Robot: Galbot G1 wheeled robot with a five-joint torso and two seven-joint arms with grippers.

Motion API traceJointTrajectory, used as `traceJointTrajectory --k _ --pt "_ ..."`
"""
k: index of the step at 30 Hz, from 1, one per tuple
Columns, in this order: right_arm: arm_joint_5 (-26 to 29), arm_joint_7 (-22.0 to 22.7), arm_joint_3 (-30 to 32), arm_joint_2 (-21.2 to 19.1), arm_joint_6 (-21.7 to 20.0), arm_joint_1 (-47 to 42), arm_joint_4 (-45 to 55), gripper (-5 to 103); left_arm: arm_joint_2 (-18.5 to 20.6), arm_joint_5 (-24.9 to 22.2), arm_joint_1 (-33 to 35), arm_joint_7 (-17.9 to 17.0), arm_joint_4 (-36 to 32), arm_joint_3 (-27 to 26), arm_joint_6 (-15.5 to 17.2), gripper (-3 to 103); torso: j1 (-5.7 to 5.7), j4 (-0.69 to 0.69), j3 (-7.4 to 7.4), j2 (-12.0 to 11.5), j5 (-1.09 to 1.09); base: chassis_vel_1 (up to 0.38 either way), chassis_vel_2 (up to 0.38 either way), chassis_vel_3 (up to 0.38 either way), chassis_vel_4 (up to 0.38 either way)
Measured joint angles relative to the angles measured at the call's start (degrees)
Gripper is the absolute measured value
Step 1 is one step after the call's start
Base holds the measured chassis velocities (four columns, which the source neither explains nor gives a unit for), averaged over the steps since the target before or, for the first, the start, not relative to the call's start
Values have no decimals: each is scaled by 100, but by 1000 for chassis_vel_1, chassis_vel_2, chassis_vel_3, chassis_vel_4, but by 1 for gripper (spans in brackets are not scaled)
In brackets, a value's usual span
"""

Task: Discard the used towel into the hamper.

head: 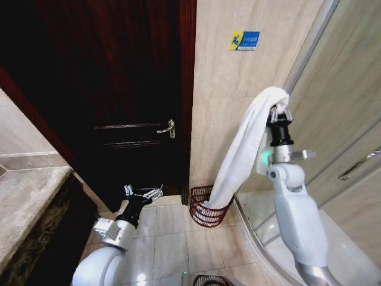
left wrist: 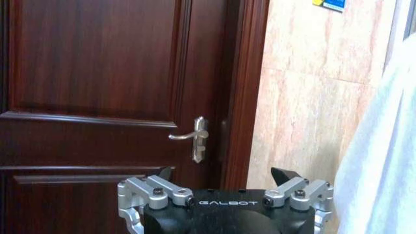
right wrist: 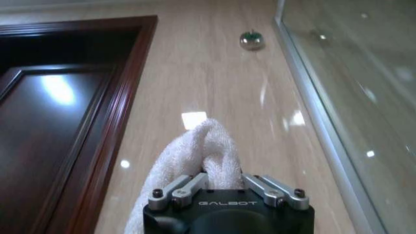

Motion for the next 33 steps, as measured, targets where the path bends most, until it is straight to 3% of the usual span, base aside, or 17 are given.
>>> traceJointTrajectory --k 16,33 --pt "-223 -345 91 697 566 -990 113 8 1 0 0 0 0 0 0 100 0 0 0 0 0 0 0 0 0" --pt "-423 -331 108 829 785 -1283 -29 8 1 0 0 0 0 0 0 100 0 0 0 0 0 0 0 0 0"
